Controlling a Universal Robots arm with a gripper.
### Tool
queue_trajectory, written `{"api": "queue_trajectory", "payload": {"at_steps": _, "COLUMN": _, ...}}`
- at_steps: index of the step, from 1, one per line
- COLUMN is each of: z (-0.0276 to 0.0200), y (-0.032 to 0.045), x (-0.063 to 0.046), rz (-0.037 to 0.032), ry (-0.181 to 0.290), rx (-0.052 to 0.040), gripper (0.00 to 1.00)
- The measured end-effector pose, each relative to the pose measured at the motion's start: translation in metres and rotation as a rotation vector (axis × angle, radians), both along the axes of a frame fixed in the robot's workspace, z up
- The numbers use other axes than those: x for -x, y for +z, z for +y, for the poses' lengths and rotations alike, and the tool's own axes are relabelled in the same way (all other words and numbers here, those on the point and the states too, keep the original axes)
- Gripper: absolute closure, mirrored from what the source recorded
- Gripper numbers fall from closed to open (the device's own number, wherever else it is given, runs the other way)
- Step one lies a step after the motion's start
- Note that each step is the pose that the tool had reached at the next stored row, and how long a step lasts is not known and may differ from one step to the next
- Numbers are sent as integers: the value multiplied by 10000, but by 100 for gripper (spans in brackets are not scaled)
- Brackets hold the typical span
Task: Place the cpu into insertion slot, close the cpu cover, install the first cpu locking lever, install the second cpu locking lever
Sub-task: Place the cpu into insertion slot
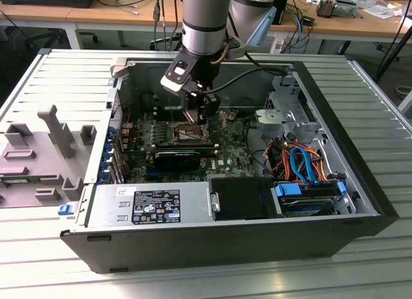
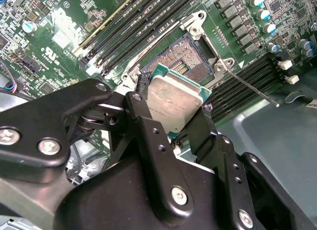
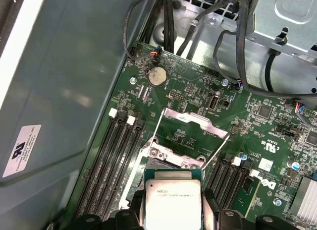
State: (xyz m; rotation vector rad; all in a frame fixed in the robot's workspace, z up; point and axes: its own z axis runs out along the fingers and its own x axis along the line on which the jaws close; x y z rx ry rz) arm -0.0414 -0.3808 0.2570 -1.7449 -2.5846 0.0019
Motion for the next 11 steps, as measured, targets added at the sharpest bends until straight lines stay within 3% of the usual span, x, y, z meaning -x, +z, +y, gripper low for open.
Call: {"api": "queue_trajectory", "payload": {"at_steps": 11, "z": 0, "y": -2, "x": 0, "rz": 0, "ry": -169, "rx": 1, "gripper": 45}}
